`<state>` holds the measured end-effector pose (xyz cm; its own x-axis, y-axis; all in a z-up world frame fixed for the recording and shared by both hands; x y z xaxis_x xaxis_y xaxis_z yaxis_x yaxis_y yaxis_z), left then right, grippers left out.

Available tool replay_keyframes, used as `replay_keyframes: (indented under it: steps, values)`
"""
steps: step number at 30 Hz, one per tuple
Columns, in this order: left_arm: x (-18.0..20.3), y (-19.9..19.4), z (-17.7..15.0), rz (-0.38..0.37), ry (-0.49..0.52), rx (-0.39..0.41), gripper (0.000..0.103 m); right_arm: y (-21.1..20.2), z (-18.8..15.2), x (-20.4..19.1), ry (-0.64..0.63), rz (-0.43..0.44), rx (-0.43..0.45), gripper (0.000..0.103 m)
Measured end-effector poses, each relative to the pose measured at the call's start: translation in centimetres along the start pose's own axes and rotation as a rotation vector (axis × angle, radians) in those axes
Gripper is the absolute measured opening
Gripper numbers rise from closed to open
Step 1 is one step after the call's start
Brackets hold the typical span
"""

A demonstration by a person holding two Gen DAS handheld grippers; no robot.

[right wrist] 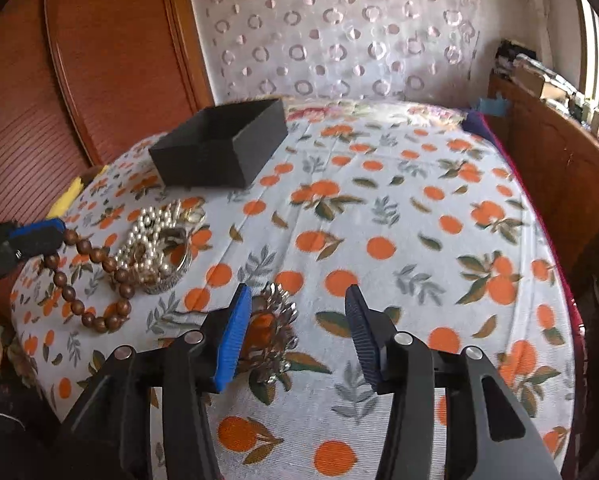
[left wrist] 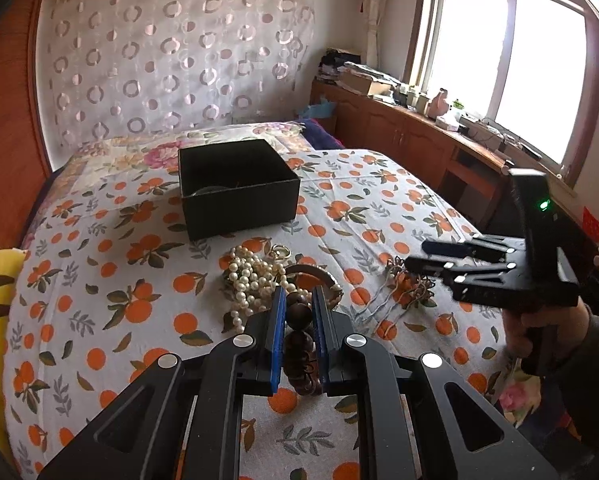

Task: Organize jewelry
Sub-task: 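Carry the bead bracelet over the box with left tool while right tool carries hairpins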

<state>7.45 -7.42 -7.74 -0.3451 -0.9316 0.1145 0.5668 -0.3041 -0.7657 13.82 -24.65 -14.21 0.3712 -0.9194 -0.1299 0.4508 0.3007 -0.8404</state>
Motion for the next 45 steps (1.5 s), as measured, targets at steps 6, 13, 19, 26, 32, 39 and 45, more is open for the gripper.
replay_keyframes:
  steps: [6, 13, 19, 26, 32, 39, 45]
  values:
    - [0.1, -0.8, 0.8, -0.001, 0.006, 0.018, 0.012, 0.8, -0.1, -0.6, -0.008, 0.024, -0.041, 0.033]
    - [0.1, -1.6, 1.5, 0.001, 0.005, 0.033, 0.012, 0.5, -0.3, -0.7, 0.0, 0.057, -0.037, 0.017]
    - [-0.1, -2.4, 2.4, 0.005, 0.0, 0.059, 0.012, -1.5, 0.4, -1.2, -0.023, 0.028, 0.027, 0.014]
    - [-0.3, -3.3, 3.7, 0.018, 0.002, 0.088, 0.012, -3.6, 1.4, -1.7, -0.067, -0.031, 0.091, 0.013]
    - [-0.7, -4.1, 5.3, 0.027, 0.0, 0.119, 0.012, -5.0, 2.3, -0.7, -0.053, -0.048, 0.127, 0.01]
    - [-0.9, -4.9, 6.6, 0.043, 0.005, 0.146, 0.012, -6.1, 3.4, -0.4, -0.068, -0.069, 0.159, 0.01]
    - [-1.5, -4.6, 8.3, 0.058, 0.016, 0.15, 0.012, -6.8, 5.3, 0.0, -0.08, -0.084, 0.184, 0.01]
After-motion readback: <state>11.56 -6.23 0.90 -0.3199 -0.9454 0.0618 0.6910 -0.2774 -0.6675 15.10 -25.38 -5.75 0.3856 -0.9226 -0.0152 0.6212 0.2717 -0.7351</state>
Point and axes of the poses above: each gripper's, at about its wrist camera, not at the fingertips, and y roughly the way its jaws point, x to its right, z to its top, the point moved 5 cm from there along y, roughly the way its jaws point, and after that the axes turned 10 degrees about -x, right-handed, at the moved point
